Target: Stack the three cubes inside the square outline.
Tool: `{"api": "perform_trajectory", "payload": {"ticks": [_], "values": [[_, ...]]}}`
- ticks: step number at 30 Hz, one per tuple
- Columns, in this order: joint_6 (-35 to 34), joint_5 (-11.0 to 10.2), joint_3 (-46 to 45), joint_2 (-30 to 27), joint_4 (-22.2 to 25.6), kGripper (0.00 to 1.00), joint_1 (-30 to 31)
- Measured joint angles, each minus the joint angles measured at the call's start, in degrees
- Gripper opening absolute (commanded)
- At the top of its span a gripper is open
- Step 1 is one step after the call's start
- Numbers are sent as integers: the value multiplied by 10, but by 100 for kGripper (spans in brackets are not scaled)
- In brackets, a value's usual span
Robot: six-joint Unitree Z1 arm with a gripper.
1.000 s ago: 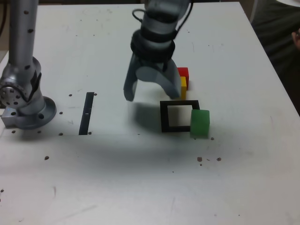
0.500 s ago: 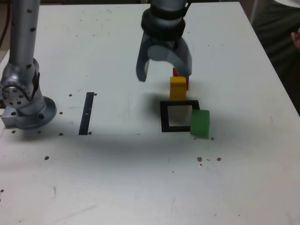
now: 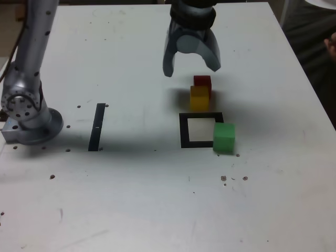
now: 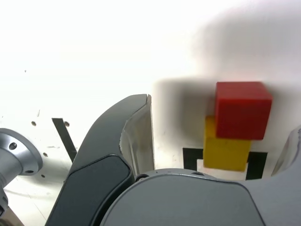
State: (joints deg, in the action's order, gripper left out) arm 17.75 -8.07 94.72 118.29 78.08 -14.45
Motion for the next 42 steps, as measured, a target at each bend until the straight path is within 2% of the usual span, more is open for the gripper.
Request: {"api": "perform_trajectory", "payload": {"ticks": [11, 25, 30, 38, 42], "values": [[22, 12, 52, 57, 23, 95, -21], [33, 49, 63, 95, 24, 82, -22], [33, 50, 81, 106, 27, 69, -22], [33, 44, 108, 114, 30, 34, -22], [33, 41, 109, 117, 31, 30, -22]]}}
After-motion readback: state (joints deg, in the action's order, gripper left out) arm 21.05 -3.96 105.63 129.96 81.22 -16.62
